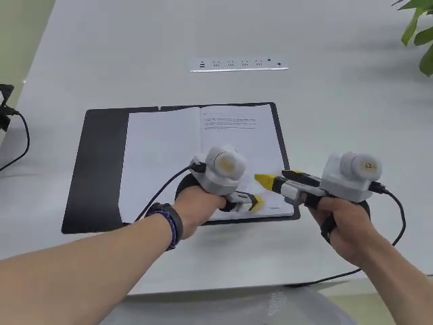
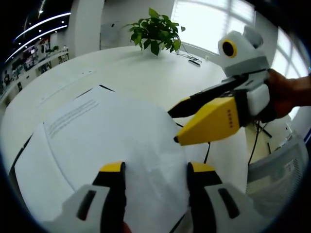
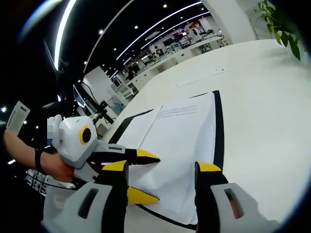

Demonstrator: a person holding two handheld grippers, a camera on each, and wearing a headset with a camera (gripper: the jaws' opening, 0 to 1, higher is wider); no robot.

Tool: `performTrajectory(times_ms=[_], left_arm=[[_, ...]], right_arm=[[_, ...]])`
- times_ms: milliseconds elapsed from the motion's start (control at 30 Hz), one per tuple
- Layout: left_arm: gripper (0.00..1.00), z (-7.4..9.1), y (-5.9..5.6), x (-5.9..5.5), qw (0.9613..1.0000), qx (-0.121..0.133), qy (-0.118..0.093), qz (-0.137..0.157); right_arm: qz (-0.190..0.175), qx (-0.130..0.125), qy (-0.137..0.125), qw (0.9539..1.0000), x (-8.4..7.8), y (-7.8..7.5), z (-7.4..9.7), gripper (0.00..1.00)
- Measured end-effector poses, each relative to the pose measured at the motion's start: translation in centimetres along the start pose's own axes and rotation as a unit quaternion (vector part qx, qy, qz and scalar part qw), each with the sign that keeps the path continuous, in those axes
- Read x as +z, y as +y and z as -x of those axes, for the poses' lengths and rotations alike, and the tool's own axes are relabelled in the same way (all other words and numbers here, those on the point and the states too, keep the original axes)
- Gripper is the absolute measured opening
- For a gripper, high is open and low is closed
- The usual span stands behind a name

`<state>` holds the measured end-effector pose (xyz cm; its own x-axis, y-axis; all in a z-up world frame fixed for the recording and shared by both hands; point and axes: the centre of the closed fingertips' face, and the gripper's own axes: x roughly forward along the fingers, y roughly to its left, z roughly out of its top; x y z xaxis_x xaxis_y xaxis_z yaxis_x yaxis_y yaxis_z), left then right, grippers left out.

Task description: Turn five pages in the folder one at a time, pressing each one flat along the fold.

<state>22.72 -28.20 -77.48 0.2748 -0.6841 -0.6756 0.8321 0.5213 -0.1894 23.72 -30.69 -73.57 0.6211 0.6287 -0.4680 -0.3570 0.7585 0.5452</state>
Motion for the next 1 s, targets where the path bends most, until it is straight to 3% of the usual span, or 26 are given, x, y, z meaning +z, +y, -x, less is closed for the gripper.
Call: performTrajectory(times_ms=[167,367,533,700,1000], left_arm=[[0.54,0.2,-0.3,-0.1,0.9999,-0.012,0.002,0.006],[0.64,0.5,-1.1,-0.2,0.9994,-0.033,0.006,0.007],[0.73,0.9,-1.7,0.2,0.9978,-0.047,-0.002,0.046],[0.76,1.8,-1.6,0.4,0.9987,-0.039,-0.003,0.033],[0.77,3.8,-0.8,0.9,0.9995,-0.022,-0.017,0.016]], right_arm=[[0.000,0.001,0.012,0.9999,-0.7,-0.1,0.1,0.50],[-0.023,-0.002,0.005,0.9997,-0.9,-0.7,0.5,0.43],[-0.034,-0.005,0.000,0.9994,-1.1,-0.9,0.8,0.37],[-0.056,-0.006,-0.016,0.9983,-0.9,-1.0,1.1,0.33],[-0.065,-0.005,-0.040,0.9971,-0.2,-0.9,1.7,0.11]])
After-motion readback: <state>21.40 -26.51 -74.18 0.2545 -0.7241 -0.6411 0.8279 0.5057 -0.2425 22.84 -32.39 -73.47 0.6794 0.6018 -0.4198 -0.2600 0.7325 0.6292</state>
